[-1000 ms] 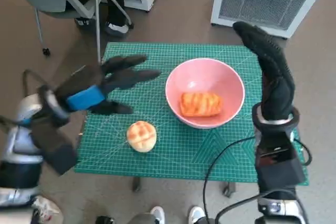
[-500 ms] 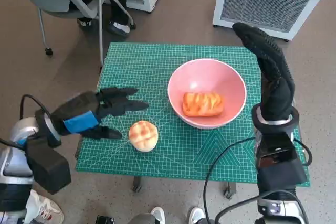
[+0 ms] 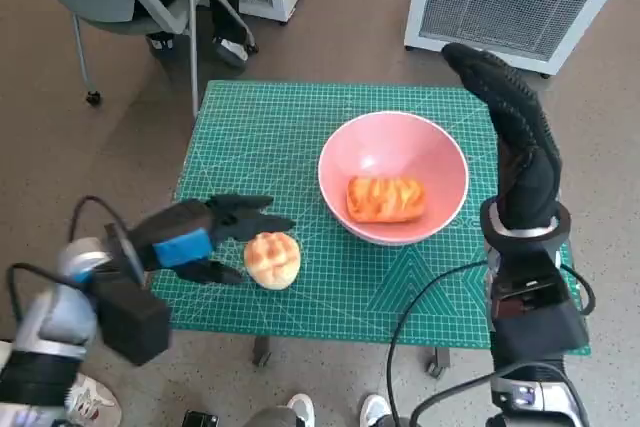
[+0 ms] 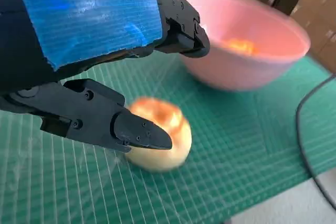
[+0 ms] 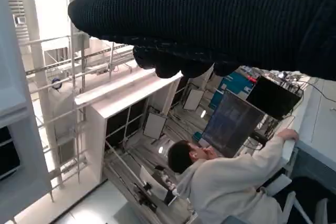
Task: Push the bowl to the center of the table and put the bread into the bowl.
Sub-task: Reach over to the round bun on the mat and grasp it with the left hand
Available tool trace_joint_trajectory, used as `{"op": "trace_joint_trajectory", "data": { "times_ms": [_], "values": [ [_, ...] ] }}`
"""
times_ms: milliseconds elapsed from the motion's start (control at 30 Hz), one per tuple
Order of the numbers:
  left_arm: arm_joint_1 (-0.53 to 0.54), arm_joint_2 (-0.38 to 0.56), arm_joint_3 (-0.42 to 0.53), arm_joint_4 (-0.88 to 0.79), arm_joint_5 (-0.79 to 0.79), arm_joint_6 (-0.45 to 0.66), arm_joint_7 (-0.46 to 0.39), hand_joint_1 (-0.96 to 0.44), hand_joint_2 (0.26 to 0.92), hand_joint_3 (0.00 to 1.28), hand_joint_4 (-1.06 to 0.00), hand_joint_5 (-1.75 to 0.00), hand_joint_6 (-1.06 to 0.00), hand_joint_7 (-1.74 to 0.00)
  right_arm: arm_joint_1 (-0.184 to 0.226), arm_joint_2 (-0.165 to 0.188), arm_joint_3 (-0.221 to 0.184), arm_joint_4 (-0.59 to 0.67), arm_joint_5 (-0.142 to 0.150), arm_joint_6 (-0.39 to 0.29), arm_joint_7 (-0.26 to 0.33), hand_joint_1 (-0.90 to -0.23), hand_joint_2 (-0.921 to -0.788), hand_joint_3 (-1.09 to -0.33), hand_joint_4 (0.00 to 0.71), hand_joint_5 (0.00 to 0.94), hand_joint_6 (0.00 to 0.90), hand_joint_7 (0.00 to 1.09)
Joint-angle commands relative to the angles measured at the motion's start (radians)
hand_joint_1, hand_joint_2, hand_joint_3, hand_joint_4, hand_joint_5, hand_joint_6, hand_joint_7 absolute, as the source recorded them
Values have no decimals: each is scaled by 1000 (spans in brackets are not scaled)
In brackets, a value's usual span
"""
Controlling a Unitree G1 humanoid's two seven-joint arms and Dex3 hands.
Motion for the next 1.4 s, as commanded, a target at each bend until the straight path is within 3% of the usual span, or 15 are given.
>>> {"op": "trace_joint_trajectory", "data": {
  "times_ms": [33,333,600,800,833,867,900,967,1067,1233,1400],
  "values": [
    [-36,-33,-33,49,55,13,37,-188,886,0,-297,0,-352,-97,13,-6,4,9,6,12,14,-565,-921,-746,280,3,-1,671],
    [-71,-83,-97,148,148,39,89,-185,866,0,-272,0,-358,-57,13,-10,2,5,4,14,20,-565,-921,-747,281,4,-1,672],
    [-114,-108,-144,238,185,67,85,-95,861,1,-301,-14,-402,-48,14,-15,3,3,9,16,26,-566,-921,-749,280,3,-1,671],
    [-136,-109,-167,288,230,62,143,20,898,14,-636,-71,-628,-85,14,-16,3,1,10,16,29,-565,-921,-750,280,3,-1,670],
    [-136,-108,-168,290,237,62,155,-55,902,38,-687,-95,-624,-326,14,-16,3,1,10,16,29,-565,-921,-750,280,3,-1,670],
    [-135,-105,-168,288,242,63,165,-162,909,98,-758,-135,-590,-706,15,-16,2,0,9,16,30,-565,-921,-750,280,3,-1,670],
    [-135,-103,-169,286,245,64,173,-103,913,111,-713,-543,-569,-887,15,-16,2,0,9,17,30,-566,-921,-750,280,3,-1,670],
    [-133,-95,-167,272,247,70,178,-52,917,123,-673,-910,-555,-1030,15,-16,2,-1,8,17,31,-567,-921,-750,280,3,-1,670],
    [-129,-77,-158,228,242,87,170,-15,919,122,-657,-1171,-561,-1101,15,-17,1,-1,8,17,31,-567,-921,-750,280,3,-1,670],
    [-123,-50,-133,137,211,129,137,0,920,118,-635,-1287,-583,-1117,13,-16,0,2,5,17,29,-568,-921,-750,280,3,-1,670],
    [-119,-24,-82,29,157,163,101,3,920,117,-618,-1294,-596,-1136,12,-14,1,5,3,17,27,-568,-921,-750,280,2,-1,670]
  ]
}}
